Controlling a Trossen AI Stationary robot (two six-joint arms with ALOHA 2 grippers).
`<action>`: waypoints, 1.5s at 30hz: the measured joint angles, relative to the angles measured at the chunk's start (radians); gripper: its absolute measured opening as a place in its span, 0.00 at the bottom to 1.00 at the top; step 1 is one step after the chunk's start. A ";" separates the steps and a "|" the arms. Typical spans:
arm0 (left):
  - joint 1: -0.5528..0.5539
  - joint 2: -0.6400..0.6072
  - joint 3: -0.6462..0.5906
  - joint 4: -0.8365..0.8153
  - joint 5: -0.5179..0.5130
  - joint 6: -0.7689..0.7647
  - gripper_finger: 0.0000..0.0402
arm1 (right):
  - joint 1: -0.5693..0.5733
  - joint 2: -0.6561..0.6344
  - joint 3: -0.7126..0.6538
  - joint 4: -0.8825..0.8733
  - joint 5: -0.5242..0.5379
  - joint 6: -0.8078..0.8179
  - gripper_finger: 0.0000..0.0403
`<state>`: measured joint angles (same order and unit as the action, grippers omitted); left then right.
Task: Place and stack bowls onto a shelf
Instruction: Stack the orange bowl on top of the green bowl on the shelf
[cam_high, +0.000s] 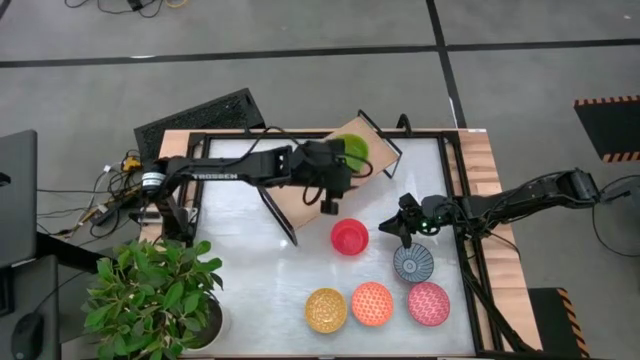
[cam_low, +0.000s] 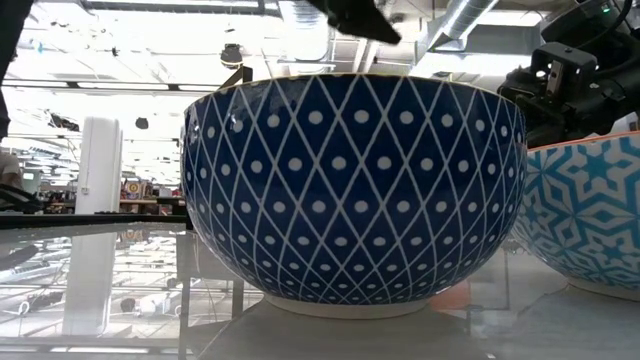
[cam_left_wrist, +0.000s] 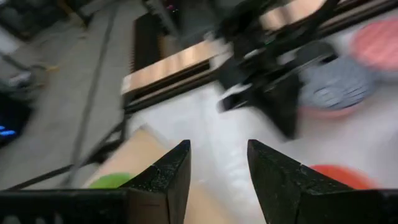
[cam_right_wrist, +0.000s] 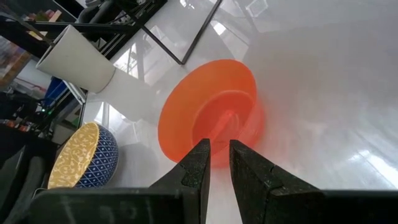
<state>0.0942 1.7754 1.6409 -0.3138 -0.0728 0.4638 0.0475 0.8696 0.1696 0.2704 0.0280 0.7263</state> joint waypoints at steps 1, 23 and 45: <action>-0.013 -0.003 0.000 -0.001 0.022 -0.026 0.36 | 0.000 0.000 0.000 0.000 0.000 0.000 0.21; -0.205 0.163 -0.002 -0.132 0.140 -0.202 0.36 | 0.000 0.000 0.000 -0.001 0.006 0.000 0.21; -0.250 0.320 0.000 -0.145 0.092 -0.267 0.36 | 0.004 0.002 0.000 -0.015 0.004 0.006 0.21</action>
<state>-0.1562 2.0955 1.6413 -0.4591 0.0188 0.1966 0.0517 0.8712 0.1694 0.2557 0.0322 0.7328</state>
